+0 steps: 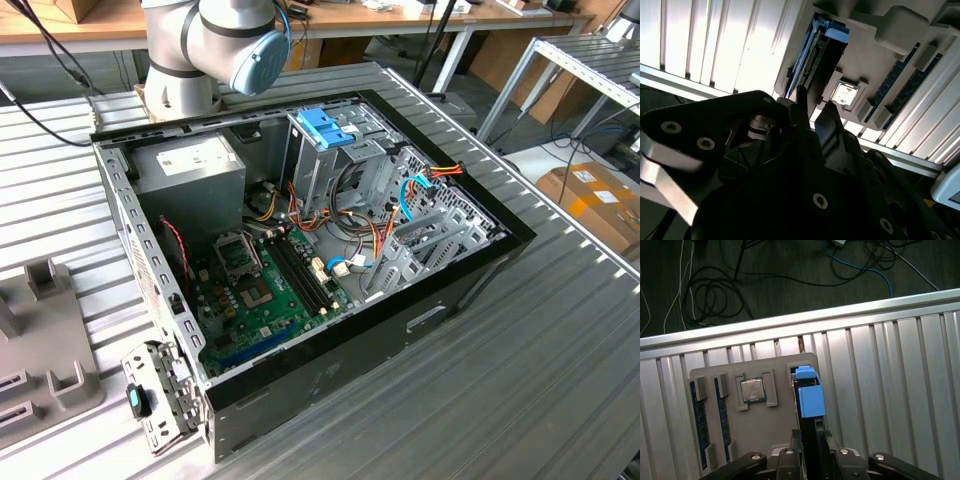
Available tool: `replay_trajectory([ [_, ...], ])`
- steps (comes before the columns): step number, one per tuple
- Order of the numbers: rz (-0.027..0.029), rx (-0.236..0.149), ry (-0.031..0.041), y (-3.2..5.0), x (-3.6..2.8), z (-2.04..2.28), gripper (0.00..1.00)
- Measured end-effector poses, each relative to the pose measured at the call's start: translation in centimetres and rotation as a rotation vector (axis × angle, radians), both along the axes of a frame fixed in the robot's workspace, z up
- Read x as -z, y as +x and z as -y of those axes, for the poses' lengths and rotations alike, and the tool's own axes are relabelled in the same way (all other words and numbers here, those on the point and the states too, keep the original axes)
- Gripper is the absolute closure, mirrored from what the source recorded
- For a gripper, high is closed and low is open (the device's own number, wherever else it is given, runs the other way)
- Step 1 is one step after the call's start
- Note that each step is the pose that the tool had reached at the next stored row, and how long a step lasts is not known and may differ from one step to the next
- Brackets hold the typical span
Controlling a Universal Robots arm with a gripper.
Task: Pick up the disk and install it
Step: 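Pick up the disk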
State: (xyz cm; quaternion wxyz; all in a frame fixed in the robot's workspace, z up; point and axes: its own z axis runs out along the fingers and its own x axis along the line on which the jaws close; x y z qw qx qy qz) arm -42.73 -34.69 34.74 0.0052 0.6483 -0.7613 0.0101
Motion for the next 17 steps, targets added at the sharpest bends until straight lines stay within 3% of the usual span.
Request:
replay_trajectory([
  [4, 0.0, 0.0, 0.0, 0.0, 0.0, 0.0, 0.47],
  [5, 0.0, -0.001, 0.0, 0.0, 0.0, 0.0, 0.47],
  [6, 0.0001, -0.001, 0.0, 0.0, 0.0, 0.0, 0.4],
  [17, 0.0001, -0.002, 0.0, 0.0, 0.0, 0.0, 0.4],
])
